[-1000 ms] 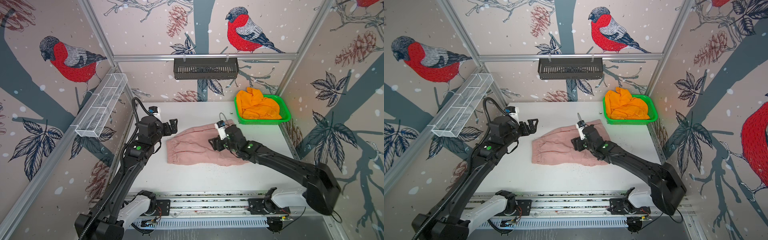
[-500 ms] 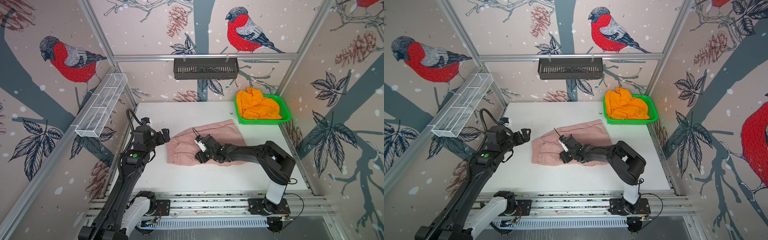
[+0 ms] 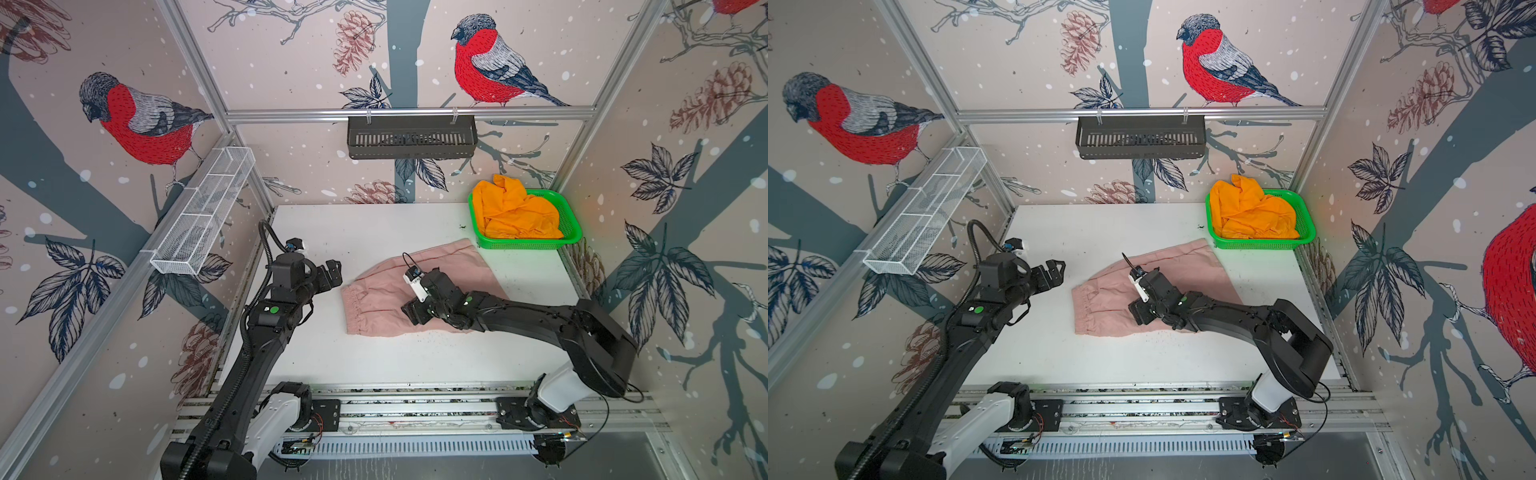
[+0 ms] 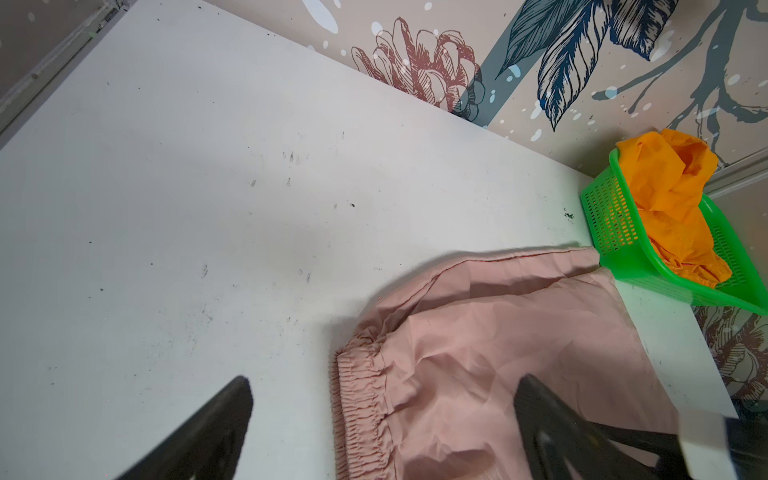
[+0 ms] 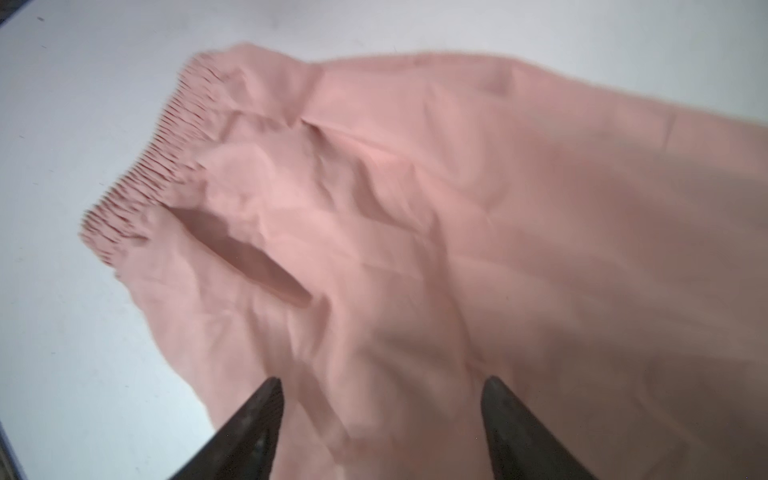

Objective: Fold and stack the shorts

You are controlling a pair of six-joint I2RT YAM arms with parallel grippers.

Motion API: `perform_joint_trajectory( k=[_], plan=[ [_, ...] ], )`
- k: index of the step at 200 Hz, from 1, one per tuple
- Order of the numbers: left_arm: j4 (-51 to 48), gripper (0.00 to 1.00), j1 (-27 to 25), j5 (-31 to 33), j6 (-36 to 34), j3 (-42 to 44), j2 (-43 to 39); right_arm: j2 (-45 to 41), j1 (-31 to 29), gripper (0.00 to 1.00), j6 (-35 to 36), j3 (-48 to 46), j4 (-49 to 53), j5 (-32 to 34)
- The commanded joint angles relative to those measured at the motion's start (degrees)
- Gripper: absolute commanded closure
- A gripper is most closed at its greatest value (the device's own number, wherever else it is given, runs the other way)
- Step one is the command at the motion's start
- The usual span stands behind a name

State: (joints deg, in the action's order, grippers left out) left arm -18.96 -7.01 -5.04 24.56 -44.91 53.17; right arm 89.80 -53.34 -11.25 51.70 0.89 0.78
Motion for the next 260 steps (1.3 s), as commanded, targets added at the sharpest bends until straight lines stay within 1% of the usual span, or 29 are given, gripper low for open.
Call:
perform_joint_trajectory(
  k=[1, 12, 27, 36, 45, 57, 85, 110, 121, 140, 178, 200, 223, 243, 260],
  plan=[
    [-1.8, 0.01, 0.4, 1.7, -2.2, -2.4, 0.8, -0.3, -4.7, 0.01, 10.3, 3.2, 1.9, 6.3],
    [-4.4, 0.01, 1.1, 0.8, -3.9, -5.6, 2.5, 0.9, -7.1, 0.00, 13.6, 4.8, 1.7, 7.8],
    [-8.3, 0.01, 2.2, -0.3, -5.7, -9.9, 5.1, 3.1, -9.6, 0.00, 16.6, 7.1, 1.1, 7.3],
    [-10.7, 0.01, 2.7, 1.3, -6.3, -11.9, 6.2, 4.8, -11.2, 0.01, 18.2, 8.5, 0.7, 7.7],
    [-11.8, 0.02, 3.1, 2.5, -6.6, -12.0, 6.6, 6.7, -13.1, 0.01, 19.8, 10.1, 0.9, 9.0],
    [-11.3, 0.02, 4.3, 1.6, -7.5, -12.0, 6.1, 9.5, -15.7, 0.02, 22.0, 11.9, 1.0, 12.2],
    [-9.9, 0.02, 9.8, -3.3, -8.7, -10.6, 6.1, 16.5, -20.3, 0.02, 26.6, 16.6, 2.1, 18.5],
    [-9.1, 0.01, 14.9, -8.5, -9.0, -8.2, 6.0, 21.3, -22.7, 0.02, 30.0, 19.7, 3.5, 23.4],
    [-8.6, 0.01, 16.1, -9.9, -9.1, -7.3, 5.8, 22.7, -23.1, 0.02, 31.3, 20.3, 3.1, 25.6],
    [-8.8, 0.02, 16.8, -9.9, -9.3, -6.4, 6.3, 24.3, -23.3, 0.02, 34.0, 20.9, 2.4, 27.7],
    [-7.5, 0.01, 17.5, -11.2, -8.7, -3.9, 6.9, 26.5, -23.2, 0.02, 38.4, 20.7, -0.3, 29.4],
    [-6.6, 0.02, 17.5, -12.3, -8.0, -2.8, 7.2, 27.8, -22.5, 0.04, 40.1, 20.6, -1.9, 29.5],
    [-6.3, 0.01, 17.5, -13.3, -7.6, -2.2, 7.4, 28.9, -22.0, 0.09, 40.7, 20.8, -2.8, 29.0],
    [-6.0, 0.02, 17.6, -13.2, -7.0, -1.5, 7.4, 30.0, -21.9, 0.17, 40.8, 20.8, -4.0, 27.8],
    [-5.1, 0.02, 17.6, -14.2, -5.7, -0.4, 7.2, 30.6, -21.9, 0.27, 40.8, 20.6, -5.1, 26.6]
  ],
)
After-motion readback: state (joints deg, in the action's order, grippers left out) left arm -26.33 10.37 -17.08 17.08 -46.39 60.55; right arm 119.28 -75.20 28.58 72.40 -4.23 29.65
